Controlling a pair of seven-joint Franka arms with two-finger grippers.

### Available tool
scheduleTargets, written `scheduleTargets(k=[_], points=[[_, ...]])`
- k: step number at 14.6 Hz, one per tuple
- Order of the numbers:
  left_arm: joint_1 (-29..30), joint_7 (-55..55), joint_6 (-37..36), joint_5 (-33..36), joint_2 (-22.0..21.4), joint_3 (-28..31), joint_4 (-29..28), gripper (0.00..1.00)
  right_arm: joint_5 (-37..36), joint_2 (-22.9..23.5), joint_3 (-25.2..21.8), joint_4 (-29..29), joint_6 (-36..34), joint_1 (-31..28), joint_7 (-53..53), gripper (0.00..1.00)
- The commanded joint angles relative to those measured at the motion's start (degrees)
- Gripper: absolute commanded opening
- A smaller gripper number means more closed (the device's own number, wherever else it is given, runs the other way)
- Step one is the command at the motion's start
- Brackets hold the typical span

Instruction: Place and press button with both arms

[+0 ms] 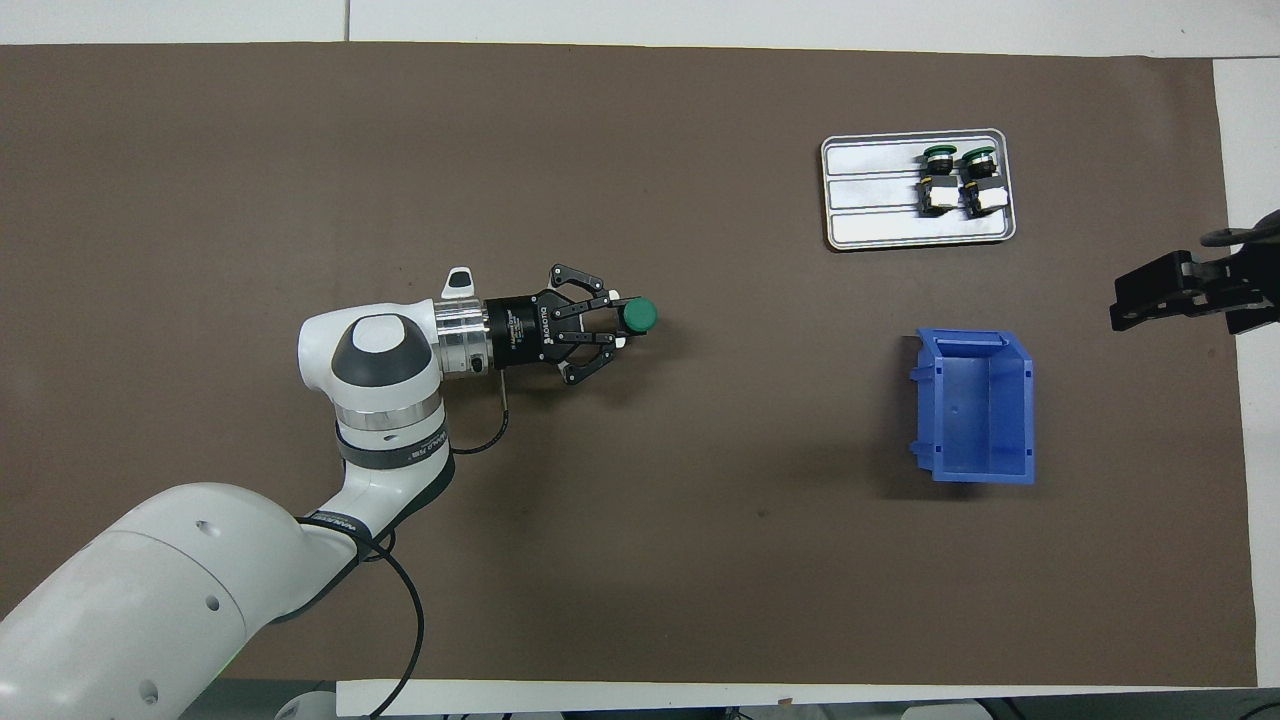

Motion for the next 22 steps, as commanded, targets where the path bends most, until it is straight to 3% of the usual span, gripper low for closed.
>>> scheduleTargets(k=[1, 6, 8, 15, 22], points=[[-0.1, 2.4, -0.3, -2.0, 0.4, -0.1, -0.4, 0.23, 0.3, -1.4, 0.3, -1.5, 0.3, -0.6, -1.2, 0.98], [-0.1, 2.6, -0.1, -2.3, 0.5, 0.0, -0.4, 0.33, 0.3, -1.4, 0.3, -1.5, 0.3, -0.6, -1.2, 0.98], [-0.2, 2.8, 0.2, -2.3, 0.5, 0.0, -0.4, 0.45, 0.3, -1.4, 0.3, -1.5, 0.3, -0.6, -1.2, 0.98], [-0.6, 2.2, 3.6, -2.0, -0.4, 0.1, -0.6, 0.72, 0.3, -1.4, 0.3, -1.5, 0.3, -0.6, -1.2, 0.98], [-0.9, 0.5, 5.9, -1.2, -3.4, 0.2, -2.1, 0.81, 0.3, -1.4, 0.3, -1.5, 0.2, -0.6, -1.2, 0.98]])
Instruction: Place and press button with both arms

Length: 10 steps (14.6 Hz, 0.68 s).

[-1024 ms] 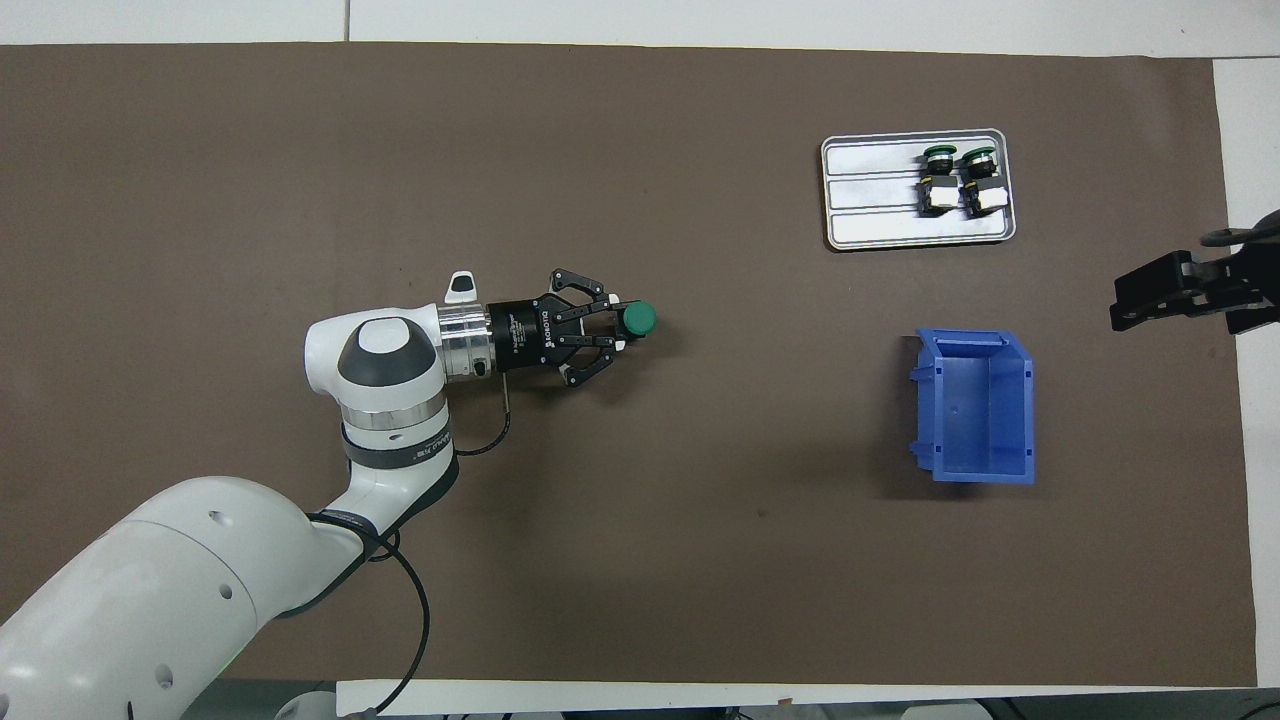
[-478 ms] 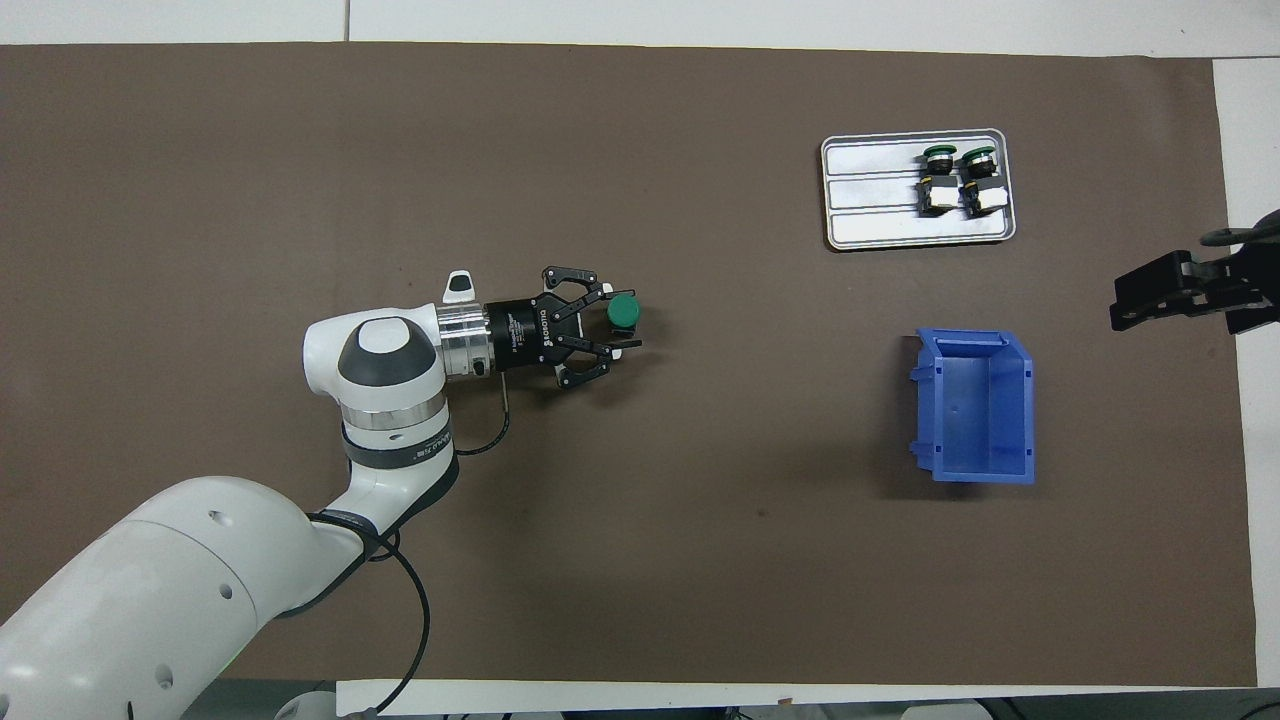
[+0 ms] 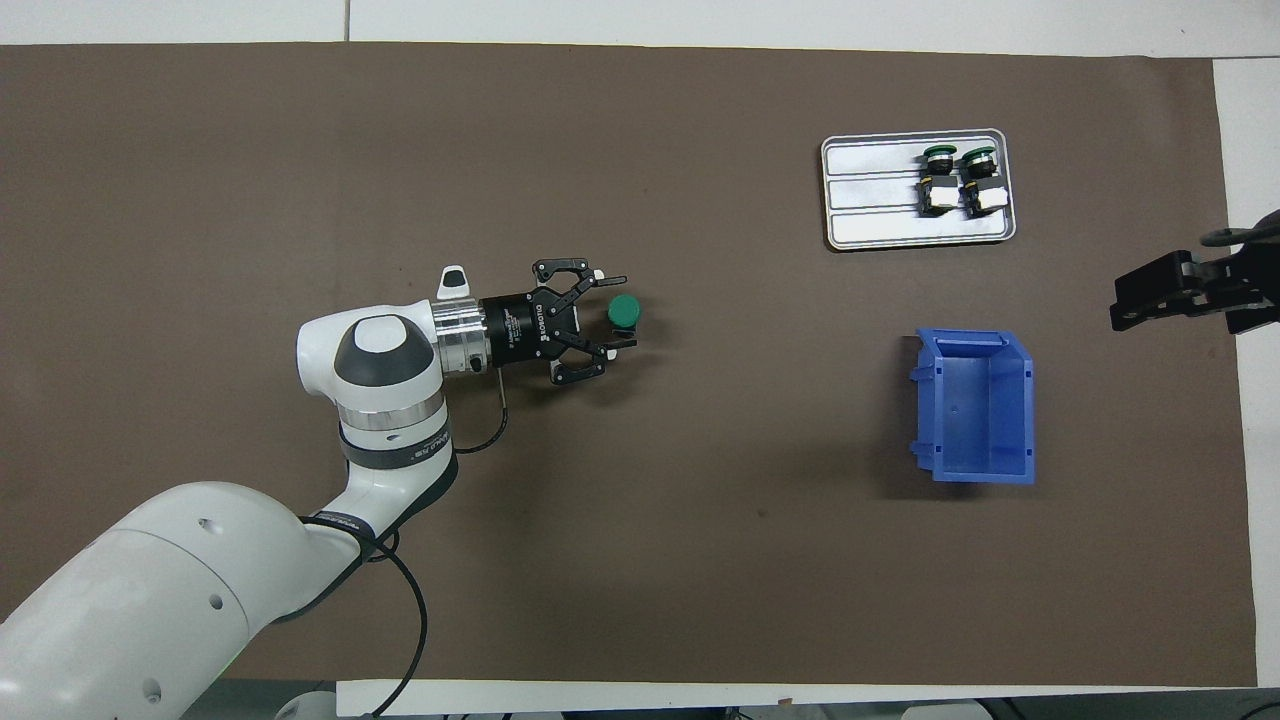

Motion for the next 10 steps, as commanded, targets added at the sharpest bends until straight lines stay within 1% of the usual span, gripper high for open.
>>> scheduleTargets(k=[1, 2, 4, 5, 6, 8, 10], points=[[-0.6, -1.2, 2.2, 0.8, -2.9, 0.4, -2.3, 0.81, 0.3, -1.4, 0.3, -1.5, 0.3, -0.6, -1.2, 0.98], [-0.6, -1.7, 2.2, 2.2, -2.9, 0.4, -2.3, 0.81, 0.3, -1.4, 0.3, -1.5, 0.3, -0.6, -1.2, 0.98], [-0.5, -2.0, 2.3, 2.8, -3.7, 0.4, -2.3, 0.85, 0.3, -1.4, 0.3, -1.5, 0.3, -0.6, -1.2, 0.98], [-0.6, -2.2, 2.3, 3.3, -4.4, 0.4, -2.4, 0.85, 0.3, -1.4, 0.3, -1.5, 0.3, -0.6, -1.2, 0.98], [-0.7, -2.8, 2.3, 5.3, -4.9, 0.5, -2.4, 0.85, 0.3, -1.4, 0.3, -1.5, 0.3, -0.6, -1.2, 0.98], [-0.2, -7.7, 1.8, 12.7, -5.9, 0.4, -2.0, 0.85, 0.3, -1.4, 0.3, -1.5, 0.2, -0.6, -1.2, 0.98], [-0.6, -13.6, 2.4, 21.2, -8.0, 0.5, -1.7, 0.85, 0.3, -1.4, 0.3, -1.6, 0.3, -0.6, -1.2, 0.98]])
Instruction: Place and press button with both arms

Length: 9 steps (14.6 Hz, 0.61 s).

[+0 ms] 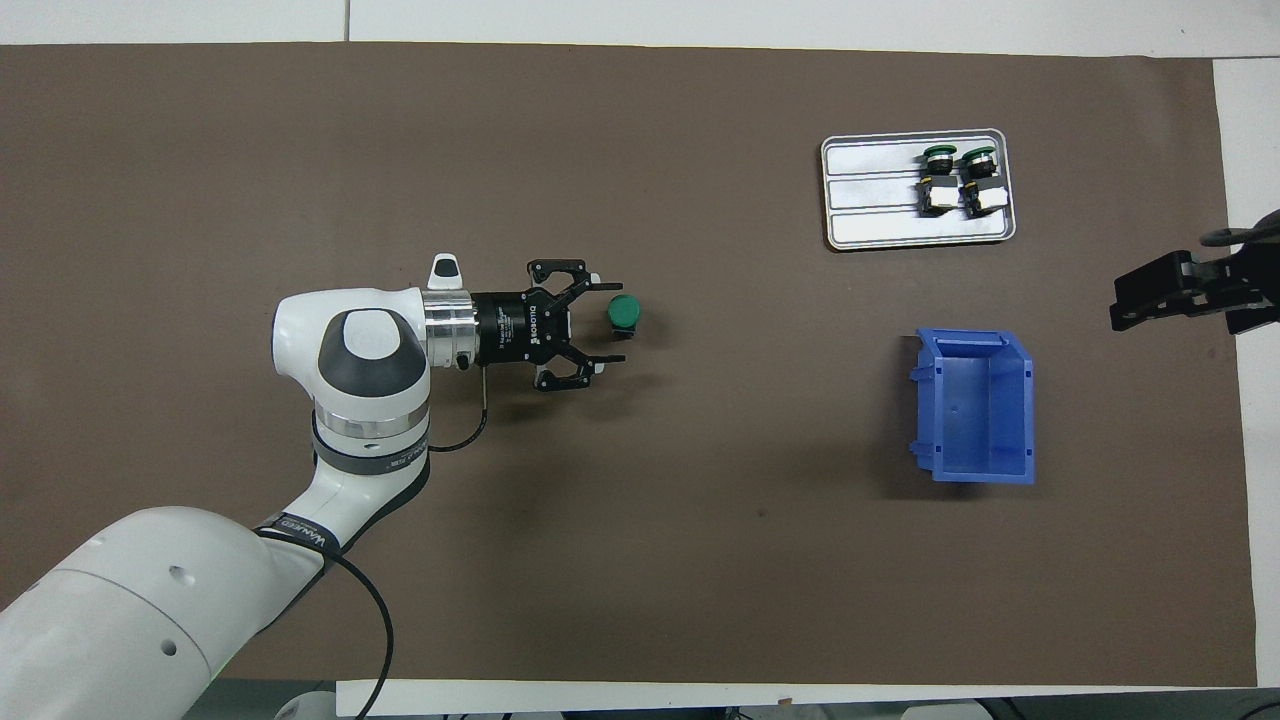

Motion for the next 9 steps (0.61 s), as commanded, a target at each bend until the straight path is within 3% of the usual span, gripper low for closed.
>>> scheduleTargets(k=[1, 3, 7, 9], points=[[-0.8, -8.5, 1.5, 8.9, -4.3, 0.4, -1.1, 0.85, 0.3, -1.4, 0.3, -1.5, 0.3, -0.6, -1.2, 0.98], [-0.8, -13.8, 2.5, 14.8, -5.6, 0.4, -0.4, 0.79, 0.3, -1.4, 0.3, -1.5, 0.3, -0.6, -1.2, 0.98], [-4.9, -19.1, 5.8, 35.9, -5.9, 0.4, 2.3, 0.68, 0.3, -1.4, 0.3, -1.6, 0.3, -0.6, -1.2, 0.98], [-5.1, -20.0, 5.4, 40.3, -5.9, 0.4, 3.7, 0.67, 0.3, -1.4, 0.3, -1.5, 0.3, -0.6, -1.2, 0.98]])
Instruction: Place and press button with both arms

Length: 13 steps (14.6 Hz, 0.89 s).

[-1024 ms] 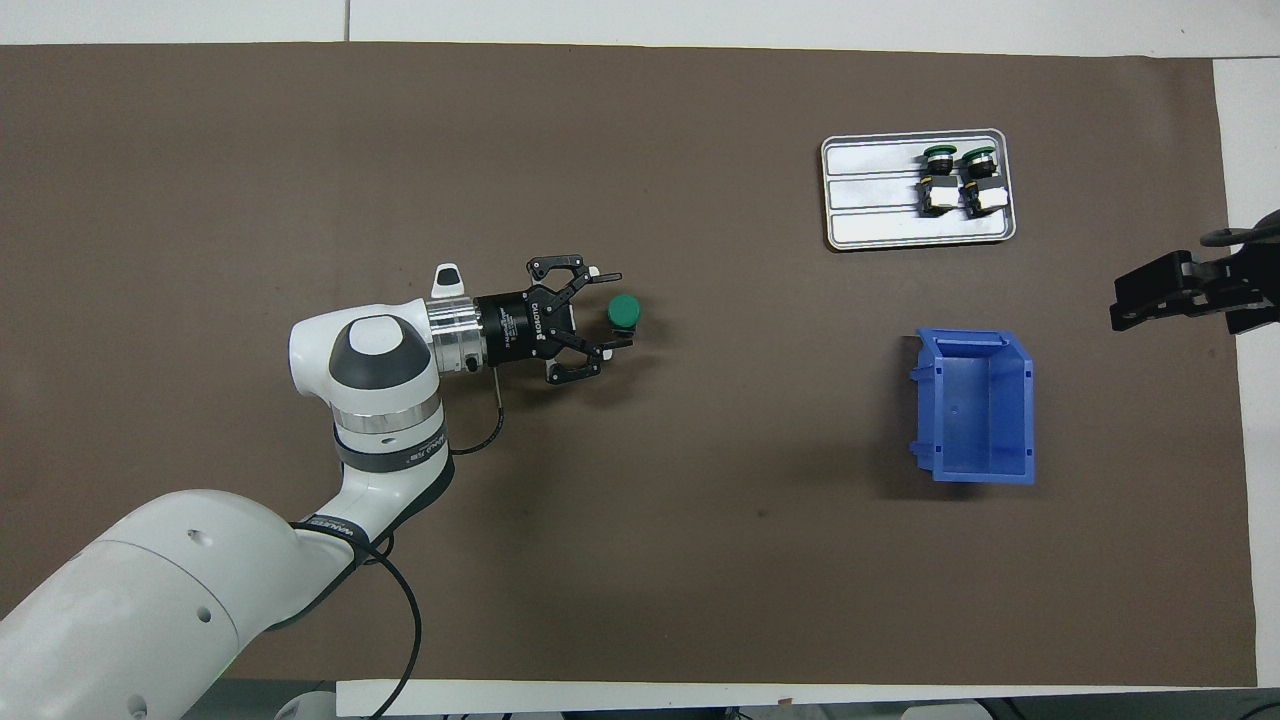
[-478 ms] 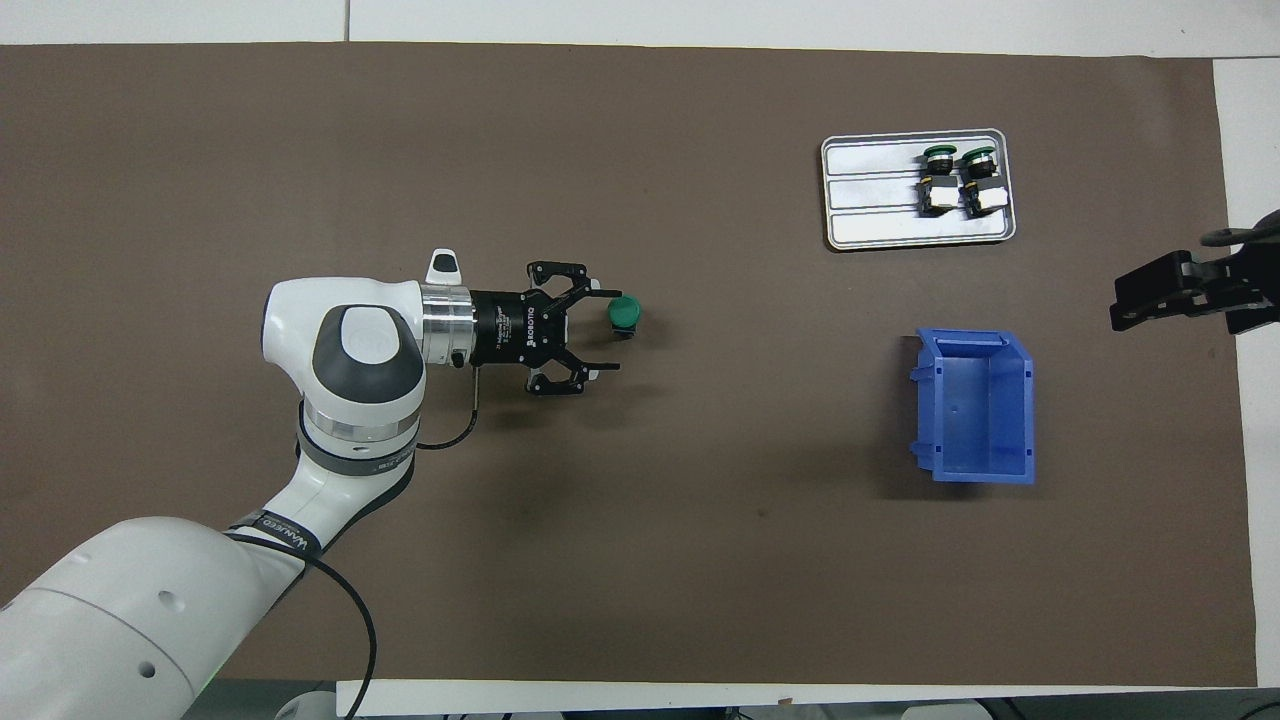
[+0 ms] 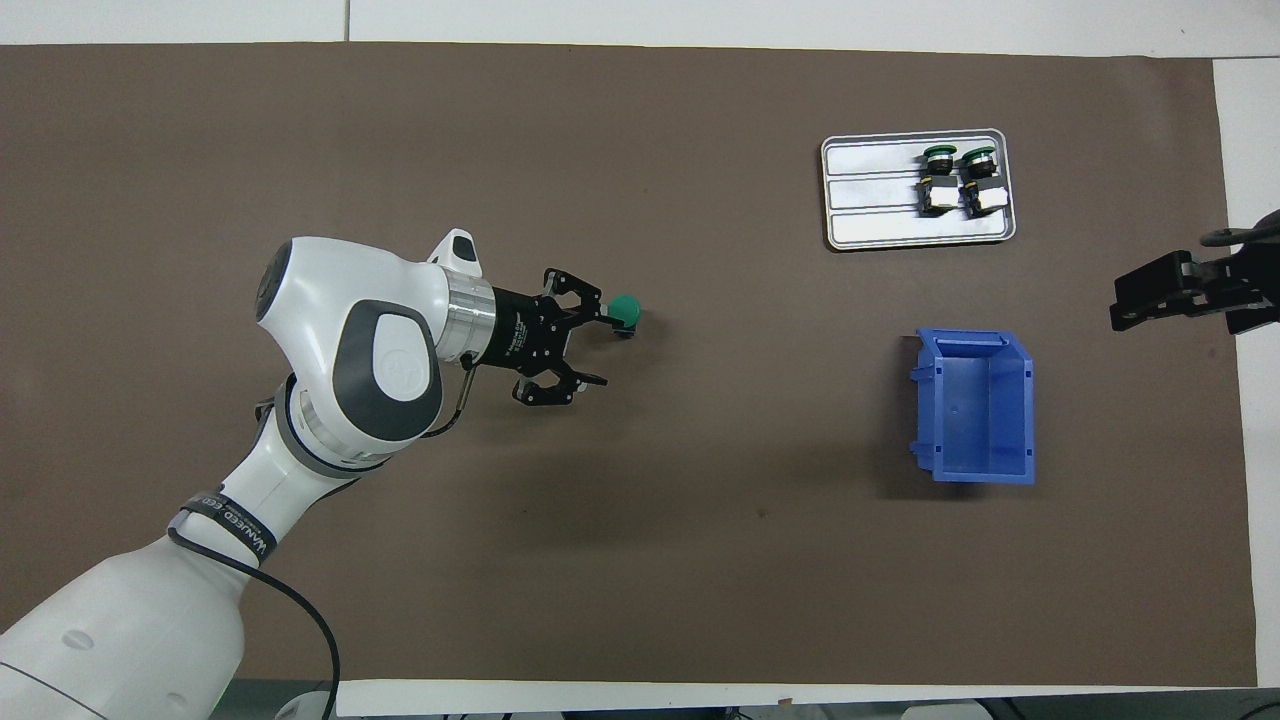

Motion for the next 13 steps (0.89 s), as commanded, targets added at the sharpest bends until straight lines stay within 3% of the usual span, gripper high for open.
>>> scheduleTargets(k=[1, 3, 6, 10, 13], points=[[-1.2, -1.5, 1.1, 8.0, -0.5, 0.5, 1.4, 0.65, 0.3, -1.4, 0.3, -1.5, 0.3, -0.6, -1.2, 0.98], [-1.4, -2.1, 0.2, 13.1, -0.9, 0.5, 3.2, 0.58, 0.3, -1.4, 0.3, -1.5, 0.2, -0.6, -1.2, 0.98], [-1.6, -2.8, -1.3, 24.7, -0.2, 0.4, 6.9, 0.37, 0.3, -1.4, 0.3, -1.5, 0.2, -0.6, -1.2, 0.98], [-2.1, -2.4, 0.1, 33.4, 0.9, 0.3, 9.4, 0.19, 0.3, -1.4, 0.3, -1.5, 0.3, -0.6, -1.2, 0.98], [-3.5, -1.9, 3.0, 35.2, 1.2, 0.2, 9.5, 0.08, 0.3, -1.4, 0.3, -1.5, 0.3, -0.6, -1.2, 0.98]])
